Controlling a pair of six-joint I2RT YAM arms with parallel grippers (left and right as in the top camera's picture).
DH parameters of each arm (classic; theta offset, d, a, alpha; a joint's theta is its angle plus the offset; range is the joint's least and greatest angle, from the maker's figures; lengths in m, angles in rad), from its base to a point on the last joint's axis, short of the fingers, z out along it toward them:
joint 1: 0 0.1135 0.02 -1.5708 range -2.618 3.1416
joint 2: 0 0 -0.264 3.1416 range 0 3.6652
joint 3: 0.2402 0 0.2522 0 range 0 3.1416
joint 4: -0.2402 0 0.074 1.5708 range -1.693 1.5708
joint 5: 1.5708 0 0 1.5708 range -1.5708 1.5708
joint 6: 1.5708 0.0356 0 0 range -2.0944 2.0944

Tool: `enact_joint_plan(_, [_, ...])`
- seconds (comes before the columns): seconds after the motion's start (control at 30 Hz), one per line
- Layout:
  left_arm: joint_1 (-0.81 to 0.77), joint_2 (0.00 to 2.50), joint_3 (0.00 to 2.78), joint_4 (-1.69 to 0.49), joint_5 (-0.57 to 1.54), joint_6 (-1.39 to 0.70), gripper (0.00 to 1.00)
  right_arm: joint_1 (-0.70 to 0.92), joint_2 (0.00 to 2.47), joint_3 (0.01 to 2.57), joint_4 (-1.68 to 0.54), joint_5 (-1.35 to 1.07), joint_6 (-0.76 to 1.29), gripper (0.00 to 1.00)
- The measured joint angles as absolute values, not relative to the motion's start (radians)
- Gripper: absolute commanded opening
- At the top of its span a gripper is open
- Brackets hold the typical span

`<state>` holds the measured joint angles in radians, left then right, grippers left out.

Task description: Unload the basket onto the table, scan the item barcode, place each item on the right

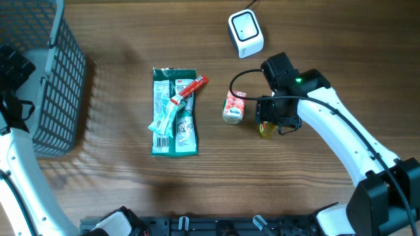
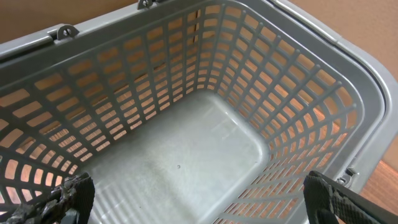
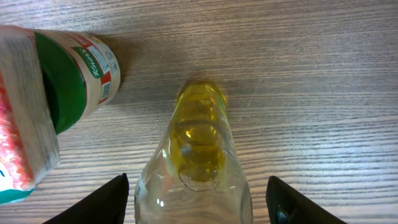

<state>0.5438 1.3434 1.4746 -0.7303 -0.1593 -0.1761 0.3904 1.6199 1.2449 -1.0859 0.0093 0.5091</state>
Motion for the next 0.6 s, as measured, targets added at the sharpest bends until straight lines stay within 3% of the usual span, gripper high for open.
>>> enact_joint_plan(0.5, [0.544, 1.343, 1.475, -0.73, -0.159, -0.176, 1.0, 0.39, 1.62, 1.245, -1.073, 0.009, 0.513, 0.72])
enact_joint_plan(0.57, [0.544, 1.343, 1.475, -0.73, -0.159, -0.176, 1.0, 0.39, 1.62, 1.245, -1.072, 0.009, 0.513, 0.78])
enact_joint_plan(0.6, [0.544, 1.343, 1.475, -0.73, -0.159, -0.176, 1.0, 0.39, 1.62, 1.245, -1.072, 0.009, 0.516, 0.93])
